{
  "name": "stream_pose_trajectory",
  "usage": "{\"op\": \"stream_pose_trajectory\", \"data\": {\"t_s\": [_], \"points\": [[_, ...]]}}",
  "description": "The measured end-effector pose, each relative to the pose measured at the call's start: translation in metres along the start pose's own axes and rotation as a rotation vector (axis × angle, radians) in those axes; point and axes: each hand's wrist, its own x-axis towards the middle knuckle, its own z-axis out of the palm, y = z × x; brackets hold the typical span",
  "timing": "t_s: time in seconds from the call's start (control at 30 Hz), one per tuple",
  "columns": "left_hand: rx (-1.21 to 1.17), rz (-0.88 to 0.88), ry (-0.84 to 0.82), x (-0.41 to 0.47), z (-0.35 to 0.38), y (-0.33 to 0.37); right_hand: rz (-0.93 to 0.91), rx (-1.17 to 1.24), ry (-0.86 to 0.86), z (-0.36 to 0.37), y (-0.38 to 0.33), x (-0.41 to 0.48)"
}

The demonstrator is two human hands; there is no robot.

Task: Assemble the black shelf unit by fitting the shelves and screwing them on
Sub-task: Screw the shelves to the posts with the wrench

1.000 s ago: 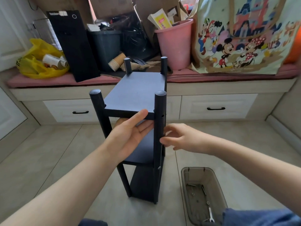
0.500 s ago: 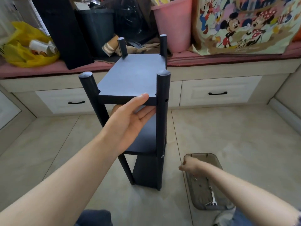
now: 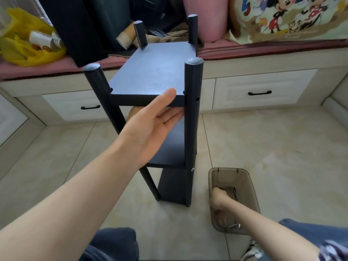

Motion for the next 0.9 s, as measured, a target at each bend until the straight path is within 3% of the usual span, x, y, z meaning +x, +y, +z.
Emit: {"op": "stream_pose_trajectory", "data": {"t_s": [0.27,0.47,0.6,0.9], "points": [[0.016,0.0,-0.003,0.002,0.001,0.001,-0.155,-0.029,-0.06,0.038,-0.022,0.004],[0.021,-0.002,-0.048,0.002,0.002,0.001,-0.192,0.039,-0.079,0.026,-0.004,0.012],[0.038,0.006,-0.052,0.003,0.001,0.0,-0.129,-0.168,-0.101,0.022,0.024,0.017],[0.074,0.021,-0.05,0.006,0.002,-0.002,-0.212,-0.477,-0.137,0.05,0.052,0.02]]}}
